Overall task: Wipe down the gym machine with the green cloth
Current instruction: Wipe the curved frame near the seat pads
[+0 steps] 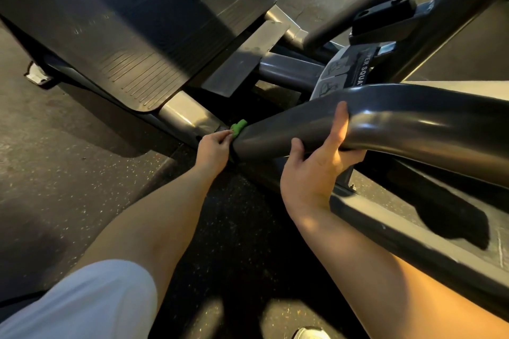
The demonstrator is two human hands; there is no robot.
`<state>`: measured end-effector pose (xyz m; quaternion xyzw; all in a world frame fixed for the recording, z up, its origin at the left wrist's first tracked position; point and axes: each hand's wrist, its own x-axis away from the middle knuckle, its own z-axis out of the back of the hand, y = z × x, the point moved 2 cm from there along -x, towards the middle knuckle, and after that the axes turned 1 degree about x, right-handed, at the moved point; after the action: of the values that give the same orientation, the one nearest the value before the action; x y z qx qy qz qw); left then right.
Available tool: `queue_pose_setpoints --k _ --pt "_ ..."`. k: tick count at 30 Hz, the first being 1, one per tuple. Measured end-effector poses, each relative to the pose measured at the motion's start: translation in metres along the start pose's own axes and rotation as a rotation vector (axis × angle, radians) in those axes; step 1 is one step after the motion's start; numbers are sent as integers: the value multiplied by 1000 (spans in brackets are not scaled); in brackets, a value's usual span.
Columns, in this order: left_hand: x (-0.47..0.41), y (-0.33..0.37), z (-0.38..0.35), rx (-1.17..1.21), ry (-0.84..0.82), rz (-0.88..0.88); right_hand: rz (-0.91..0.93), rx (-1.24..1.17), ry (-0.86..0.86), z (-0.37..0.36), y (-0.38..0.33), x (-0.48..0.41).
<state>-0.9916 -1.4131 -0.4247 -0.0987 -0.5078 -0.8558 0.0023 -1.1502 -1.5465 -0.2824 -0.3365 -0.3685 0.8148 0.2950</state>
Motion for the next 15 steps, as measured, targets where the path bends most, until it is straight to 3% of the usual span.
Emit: queue_pose_setpoints --k 4,7,12,15 --pt "16 13 0 -4 37 33 -17 15 8 -1 1 1" --pt "38 34 4 -21 43 -85 -30 41 6 -6 1 0" --pt "73 100 -5 298 -114 -407 -38 46 -2 -7 0 1" --pt "73 84 -13 405 -110 -336 -43 53 -20 -5 0 2"
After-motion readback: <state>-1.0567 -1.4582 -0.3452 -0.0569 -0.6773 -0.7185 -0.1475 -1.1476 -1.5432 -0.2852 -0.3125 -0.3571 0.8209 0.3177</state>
